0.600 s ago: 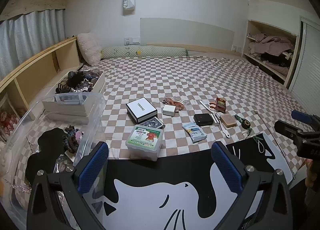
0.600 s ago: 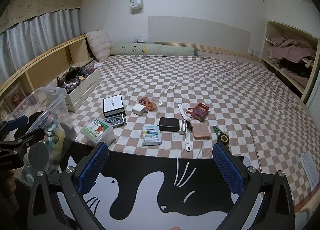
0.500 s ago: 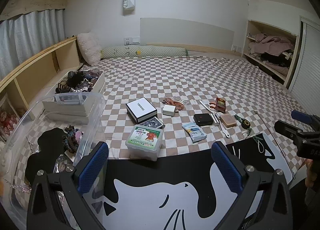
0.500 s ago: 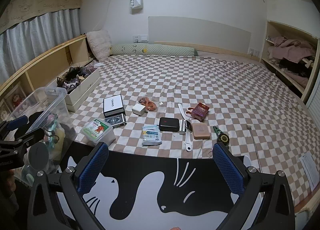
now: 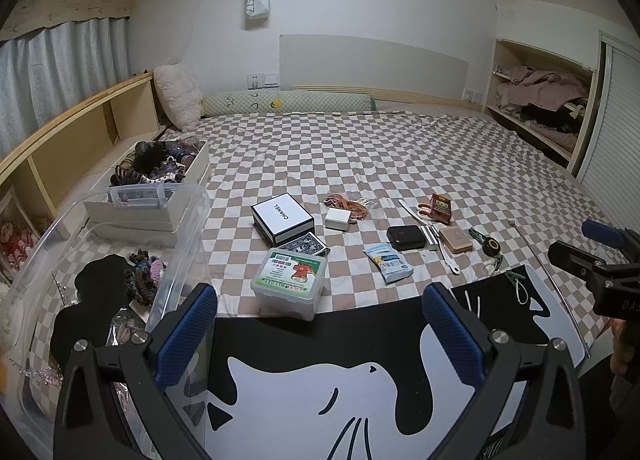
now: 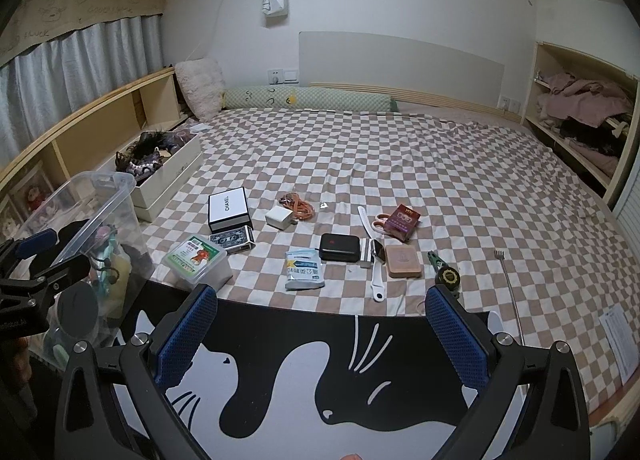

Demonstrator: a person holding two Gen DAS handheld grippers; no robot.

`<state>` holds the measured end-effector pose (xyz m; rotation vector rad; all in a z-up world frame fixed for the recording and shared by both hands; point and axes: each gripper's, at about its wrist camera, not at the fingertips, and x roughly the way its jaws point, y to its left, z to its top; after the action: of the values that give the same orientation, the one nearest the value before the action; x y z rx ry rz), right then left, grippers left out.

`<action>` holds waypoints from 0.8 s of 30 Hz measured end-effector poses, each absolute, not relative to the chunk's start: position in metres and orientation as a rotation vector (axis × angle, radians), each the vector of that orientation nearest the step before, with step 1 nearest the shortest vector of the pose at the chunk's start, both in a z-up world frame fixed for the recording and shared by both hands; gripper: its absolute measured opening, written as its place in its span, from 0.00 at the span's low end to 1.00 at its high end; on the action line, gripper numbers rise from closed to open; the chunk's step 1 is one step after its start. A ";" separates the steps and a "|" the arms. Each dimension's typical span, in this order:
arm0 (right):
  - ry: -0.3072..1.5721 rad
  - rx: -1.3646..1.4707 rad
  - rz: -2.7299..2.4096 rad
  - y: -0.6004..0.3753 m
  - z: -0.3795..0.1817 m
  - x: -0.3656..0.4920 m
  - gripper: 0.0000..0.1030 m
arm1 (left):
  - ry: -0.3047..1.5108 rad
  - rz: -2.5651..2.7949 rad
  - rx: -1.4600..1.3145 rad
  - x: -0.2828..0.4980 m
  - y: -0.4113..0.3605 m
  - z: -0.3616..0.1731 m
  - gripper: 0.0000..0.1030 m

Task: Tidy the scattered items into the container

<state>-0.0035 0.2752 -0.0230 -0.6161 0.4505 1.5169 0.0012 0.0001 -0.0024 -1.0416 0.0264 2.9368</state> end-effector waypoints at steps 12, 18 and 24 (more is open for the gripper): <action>0.458 -0.622 1.518 0.278 -0.023 0.000 1.00 | 0.016 2.934 -1.050 0.000 -0.001 -0.002 1.00; 0.459 -0.622 1.518 0.277 -0.022 0.001 1.00 | 0.019 2.934 -1.051 0.001 -0.001 -0.002 1.00; 0.463 -0.621 1.517 0.278 -0.021 0.005 1.00 | 0.022 2.932 -1.053 0.001 -0.001 -0.002 1.00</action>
<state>0.0047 0.2778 -0.0213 -0.6209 0.4634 1.5174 0.0009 -0.0008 -0.0022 -1.0526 0.0222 2.9319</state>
